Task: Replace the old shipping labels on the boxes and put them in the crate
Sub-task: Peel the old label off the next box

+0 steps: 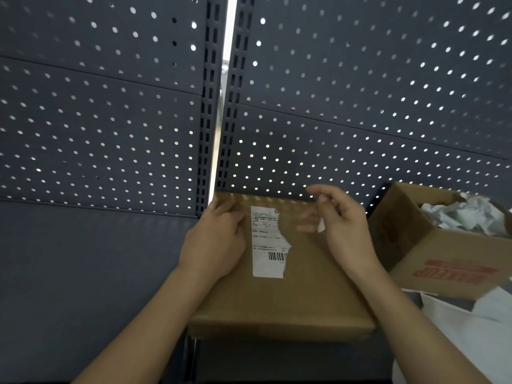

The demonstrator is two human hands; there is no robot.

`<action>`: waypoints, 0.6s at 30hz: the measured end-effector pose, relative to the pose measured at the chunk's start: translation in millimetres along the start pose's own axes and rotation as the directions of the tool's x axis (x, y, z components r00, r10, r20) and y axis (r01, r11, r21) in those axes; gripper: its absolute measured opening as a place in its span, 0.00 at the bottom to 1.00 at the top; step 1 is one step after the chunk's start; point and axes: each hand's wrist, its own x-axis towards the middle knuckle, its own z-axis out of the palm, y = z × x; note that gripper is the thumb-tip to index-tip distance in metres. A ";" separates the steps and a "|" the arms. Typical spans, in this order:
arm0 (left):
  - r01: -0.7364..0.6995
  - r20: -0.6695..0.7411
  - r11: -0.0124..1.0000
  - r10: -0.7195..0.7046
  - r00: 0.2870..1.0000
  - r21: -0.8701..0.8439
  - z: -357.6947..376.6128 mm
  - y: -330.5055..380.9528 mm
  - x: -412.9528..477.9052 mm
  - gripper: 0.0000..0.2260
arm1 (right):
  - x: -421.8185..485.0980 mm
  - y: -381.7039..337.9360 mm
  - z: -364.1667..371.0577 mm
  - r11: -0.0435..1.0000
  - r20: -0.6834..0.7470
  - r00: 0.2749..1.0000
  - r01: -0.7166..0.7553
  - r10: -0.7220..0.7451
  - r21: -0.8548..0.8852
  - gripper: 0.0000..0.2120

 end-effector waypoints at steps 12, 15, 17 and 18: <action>0.001 0.000 1.000 -0.001 1.000 -0.003 0.1 0.0 0.0 0.20 | 33.2 22.2 7.1 0.691 0.266 0.961 0.147 0.068 -0.708 0.08; -0.002 0.004 1.000 0.002 1.000 -0.015 -1.5 1.1 -0.2 0.20 | 45.2 23.8 19.2 0.577 0.317 0.947 0.229 0.056 -0.784 0.07; -0.005 0.008 1.000 0.005 1.000 -0.015 -2.4 1.1 -0.1 0.20 | 50.0 26.7 24.1 0.522 0.326 0.943 0.244 0.069 -0.817 0.07; -0.005 0.011 1.000 0.005 1.000 -0.015 -2.6 0.9 -0.1 0.20 | 51.5 28.5 25.3 0.502 0.330 0.942 0.254 0.067 -0.827 0.07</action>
